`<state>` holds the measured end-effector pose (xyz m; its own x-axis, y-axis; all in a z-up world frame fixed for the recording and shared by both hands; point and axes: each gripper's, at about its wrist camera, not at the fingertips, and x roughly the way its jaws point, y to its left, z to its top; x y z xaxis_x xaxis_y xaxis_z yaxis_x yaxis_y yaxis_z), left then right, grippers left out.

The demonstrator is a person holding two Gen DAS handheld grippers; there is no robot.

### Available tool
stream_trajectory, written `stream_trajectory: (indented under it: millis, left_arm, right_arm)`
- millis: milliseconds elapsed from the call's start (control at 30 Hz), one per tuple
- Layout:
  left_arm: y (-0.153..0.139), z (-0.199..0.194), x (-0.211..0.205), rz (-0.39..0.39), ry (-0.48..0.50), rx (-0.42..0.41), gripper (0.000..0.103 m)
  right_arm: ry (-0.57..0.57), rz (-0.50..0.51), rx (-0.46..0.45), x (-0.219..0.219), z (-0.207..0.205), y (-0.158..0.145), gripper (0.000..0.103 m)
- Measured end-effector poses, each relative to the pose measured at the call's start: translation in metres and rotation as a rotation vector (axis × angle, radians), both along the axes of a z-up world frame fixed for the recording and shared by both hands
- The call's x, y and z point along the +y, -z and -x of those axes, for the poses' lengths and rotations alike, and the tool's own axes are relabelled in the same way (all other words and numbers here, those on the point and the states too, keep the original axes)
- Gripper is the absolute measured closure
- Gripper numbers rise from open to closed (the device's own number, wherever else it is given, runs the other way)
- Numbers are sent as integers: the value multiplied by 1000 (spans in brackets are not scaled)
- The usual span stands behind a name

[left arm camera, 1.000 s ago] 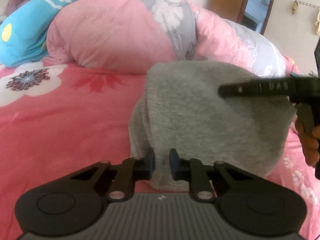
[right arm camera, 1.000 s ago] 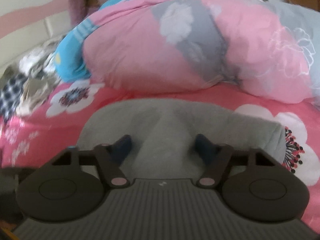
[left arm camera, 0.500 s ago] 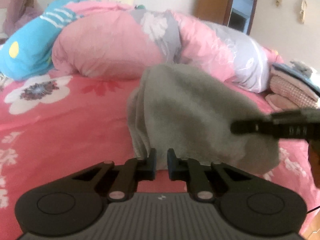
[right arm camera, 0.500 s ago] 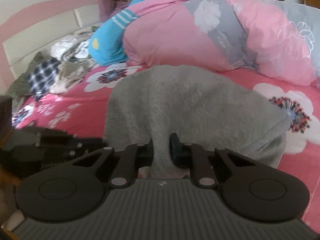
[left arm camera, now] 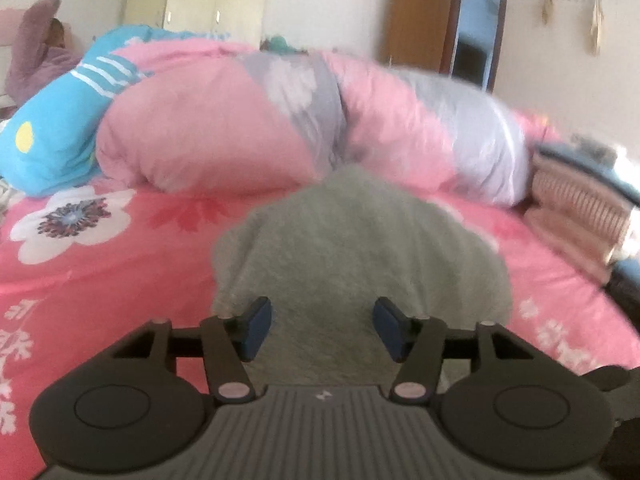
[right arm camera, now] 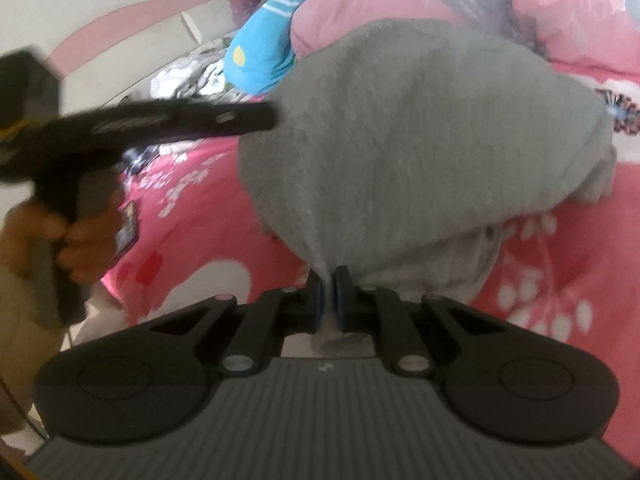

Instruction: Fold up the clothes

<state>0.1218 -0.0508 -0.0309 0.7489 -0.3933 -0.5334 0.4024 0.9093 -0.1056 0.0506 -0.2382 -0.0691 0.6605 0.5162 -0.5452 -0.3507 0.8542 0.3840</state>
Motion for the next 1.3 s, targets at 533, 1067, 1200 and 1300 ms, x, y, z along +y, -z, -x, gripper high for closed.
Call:
stream_trajectory:
  millis: [533, 1067, 1200, 1300]
  left_arm:
    - [42, -5, -3, -46, 81, 148, 95]
    - [22, 15, 6, -19, -39, 61, 3]
    - [18, 20, 11, 6, -73, 44, 2]
    - [13, 24, 20, 58, -91, 26, 6]
  right_arm:
    - [488, -406, -61, -130, -20, 0, 17]
    - [485, -319, 3, -113, -79, 14, 80]
    - [459, -278, -52, -104, -65, -1, 86]
    - [427, -252, -108, -94, -55, -14, 88]
